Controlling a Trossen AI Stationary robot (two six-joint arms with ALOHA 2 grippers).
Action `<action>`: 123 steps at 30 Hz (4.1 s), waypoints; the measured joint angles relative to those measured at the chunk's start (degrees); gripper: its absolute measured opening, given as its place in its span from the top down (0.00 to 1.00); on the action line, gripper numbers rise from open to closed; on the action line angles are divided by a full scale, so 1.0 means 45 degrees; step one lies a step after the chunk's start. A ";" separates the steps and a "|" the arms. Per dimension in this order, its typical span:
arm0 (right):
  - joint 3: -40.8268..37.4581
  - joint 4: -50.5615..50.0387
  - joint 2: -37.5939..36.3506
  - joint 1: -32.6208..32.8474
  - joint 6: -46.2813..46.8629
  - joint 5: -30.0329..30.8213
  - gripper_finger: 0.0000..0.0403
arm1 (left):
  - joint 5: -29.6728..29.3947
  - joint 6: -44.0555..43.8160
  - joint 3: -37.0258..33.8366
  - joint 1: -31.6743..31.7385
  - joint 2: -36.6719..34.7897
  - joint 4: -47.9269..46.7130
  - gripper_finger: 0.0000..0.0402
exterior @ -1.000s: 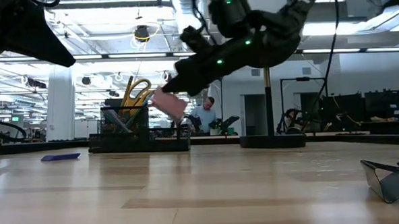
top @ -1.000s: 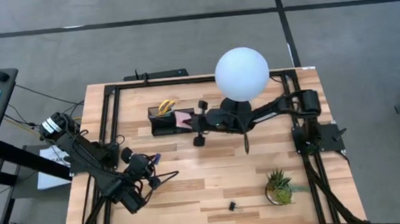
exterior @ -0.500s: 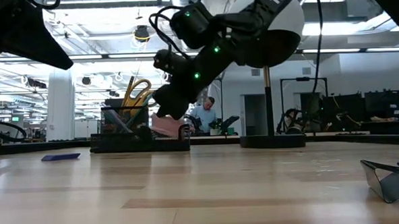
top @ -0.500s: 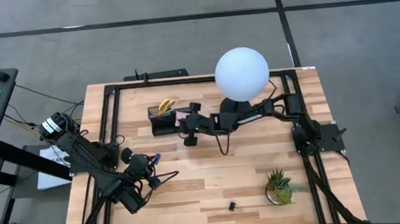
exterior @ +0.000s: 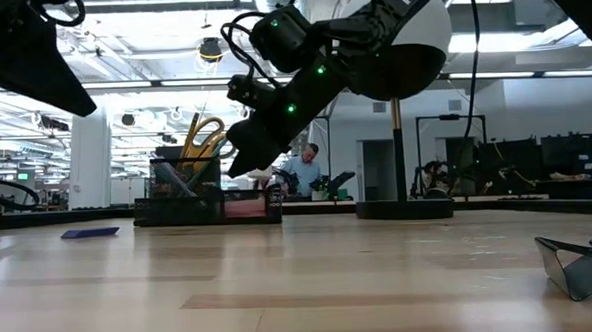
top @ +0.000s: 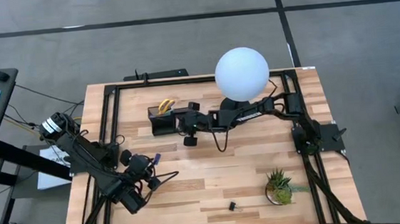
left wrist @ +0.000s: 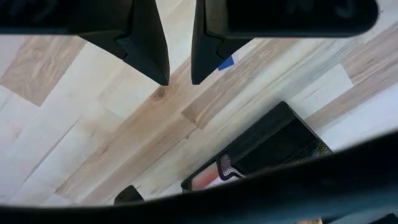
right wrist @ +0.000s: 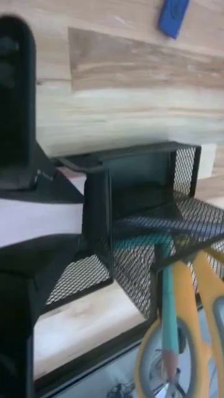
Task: Pick and place office supplies into organizer
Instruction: Put the pink sticky note pad into the black desk organizer, then put the blue eraser into the black desk organizer
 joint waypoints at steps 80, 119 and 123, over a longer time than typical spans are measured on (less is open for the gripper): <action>-0.0005 -0.2045 -0.2283 0.3914 0.3536 -0.3667 0.67 | -0.1903 -0.6726 -0.2769 0.0403 0.7174 0.5418 0.79; -0.0010 -0.3098 -0.2278 0.4930 0.4533 -0.3623 0.68 | -0.1662 0.4499 -0.2720 0.7414 0.2063 0.6912 0.90; -0.0015 -0.3346 -0.2278 0.4915 0.4526 -0.3623 0.69 | -0.0151 0.7087 -0.2720 0.8688 0.2002 0.8598 0.90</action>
